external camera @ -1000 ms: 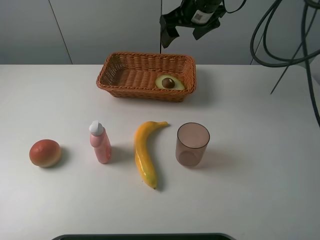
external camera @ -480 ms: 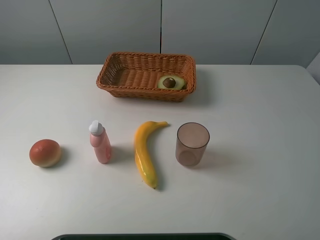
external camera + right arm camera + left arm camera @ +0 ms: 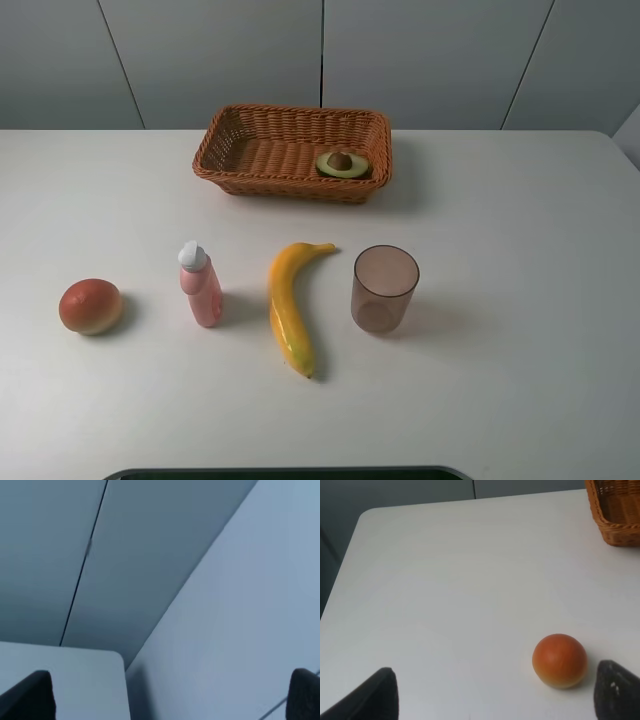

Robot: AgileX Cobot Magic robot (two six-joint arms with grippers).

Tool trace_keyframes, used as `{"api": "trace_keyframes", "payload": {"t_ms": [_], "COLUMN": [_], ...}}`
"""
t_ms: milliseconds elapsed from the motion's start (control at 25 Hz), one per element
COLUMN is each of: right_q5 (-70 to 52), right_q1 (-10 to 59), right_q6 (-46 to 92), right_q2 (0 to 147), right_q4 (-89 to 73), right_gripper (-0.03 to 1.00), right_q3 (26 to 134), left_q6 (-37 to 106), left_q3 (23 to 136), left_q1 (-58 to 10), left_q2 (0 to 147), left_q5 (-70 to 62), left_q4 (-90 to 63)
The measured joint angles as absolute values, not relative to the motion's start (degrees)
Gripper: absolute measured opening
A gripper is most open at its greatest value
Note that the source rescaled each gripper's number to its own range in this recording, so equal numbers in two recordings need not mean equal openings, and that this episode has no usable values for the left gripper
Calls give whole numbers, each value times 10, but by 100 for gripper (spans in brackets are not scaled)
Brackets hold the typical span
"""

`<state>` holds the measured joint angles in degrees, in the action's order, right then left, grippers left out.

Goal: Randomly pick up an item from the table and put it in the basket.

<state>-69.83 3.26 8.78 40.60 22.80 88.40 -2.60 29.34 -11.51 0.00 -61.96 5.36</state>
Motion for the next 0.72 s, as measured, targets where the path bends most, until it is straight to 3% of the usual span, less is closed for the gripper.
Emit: {"api": "trace_keyframes", "payload": {"t_ms": [440,720], "right_q5": [-700,-702], "right_q1": [32,32], "right_q6": [67,57], "right_q2": [66,-1], "right_q4": [154,37], "right_gripper": [100,100], "right_q3": [673,459], "left_q6": [-26,-26], "left_q3": [293,293], "left_q1": [-115,-115], "left_q2": [0,0], "left_q5": [-620,-620], "left_q4": [54,54]}}
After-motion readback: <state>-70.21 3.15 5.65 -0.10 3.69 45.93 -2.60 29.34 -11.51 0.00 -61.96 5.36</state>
